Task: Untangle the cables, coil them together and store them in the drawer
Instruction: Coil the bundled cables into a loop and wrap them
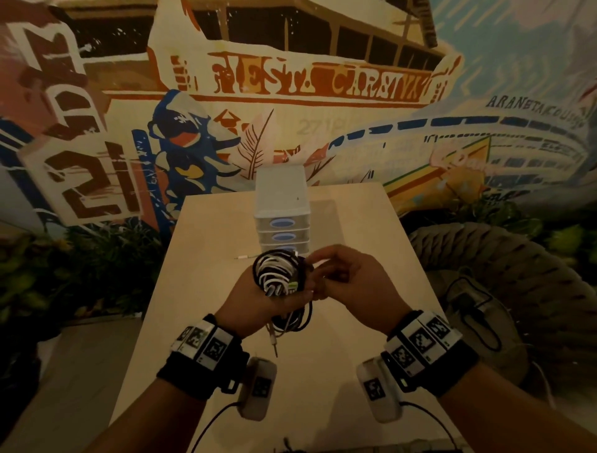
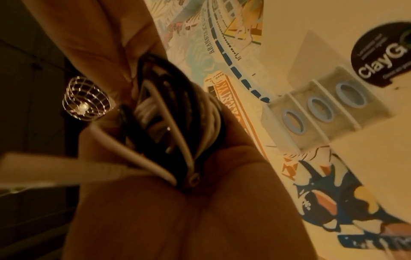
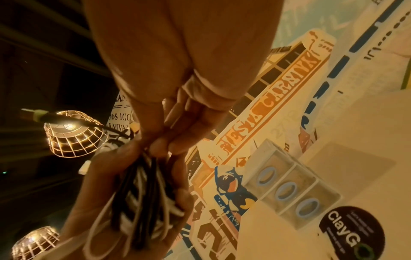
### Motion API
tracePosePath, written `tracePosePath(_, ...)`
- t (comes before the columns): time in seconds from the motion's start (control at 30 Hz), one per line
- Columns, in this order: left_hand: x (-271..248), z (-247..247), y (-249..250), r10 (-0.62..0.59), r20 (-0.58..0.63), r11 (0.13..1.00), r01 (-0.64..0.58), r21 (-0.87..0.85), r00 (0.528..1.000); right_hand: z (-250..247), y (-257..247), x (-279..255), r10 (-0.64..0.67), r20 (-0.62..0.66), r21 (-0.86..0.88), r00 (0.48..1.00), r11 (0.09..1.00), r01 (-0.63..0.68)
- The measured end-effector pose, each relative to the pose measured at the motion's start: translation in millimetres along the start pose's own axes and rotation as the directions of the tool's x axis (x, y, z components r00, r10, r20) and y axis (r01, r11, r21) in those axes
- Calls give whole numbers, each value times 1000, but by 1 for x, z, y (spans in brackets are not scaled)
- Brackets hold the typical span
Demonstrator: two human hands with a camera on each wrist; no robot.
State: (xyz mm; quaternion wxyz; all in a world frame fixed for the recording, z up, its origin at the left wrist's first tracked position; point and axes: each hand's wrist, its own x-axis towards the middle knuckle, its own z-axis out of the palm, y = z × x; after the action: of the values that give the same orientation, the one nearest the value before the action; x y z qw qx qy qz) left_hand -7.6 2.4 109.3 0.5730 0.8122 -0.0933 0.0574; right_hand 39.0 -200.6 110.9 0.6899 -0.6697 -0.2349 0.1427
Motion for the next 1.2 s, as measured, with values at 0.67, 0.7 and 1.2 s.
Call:
tracePosePath(0.67, -3, 9, -7, -94, 6, 978, 91, 187, 996, -2, 1, -14, -52, 55, -498, 997, 864, 72)
tracePosePath(0.7, -3, 10, -7, -97, -1, 977, 95, 191, 995, -4, 2, -14, -57, 48, -472, 997, 878, 73)
tracePosePath(1.2, -4, 33, 5, -216, -119, 955, 234, 180, 969, -13, -7, -14, 7, -8, -159, 1000, 987, -8)
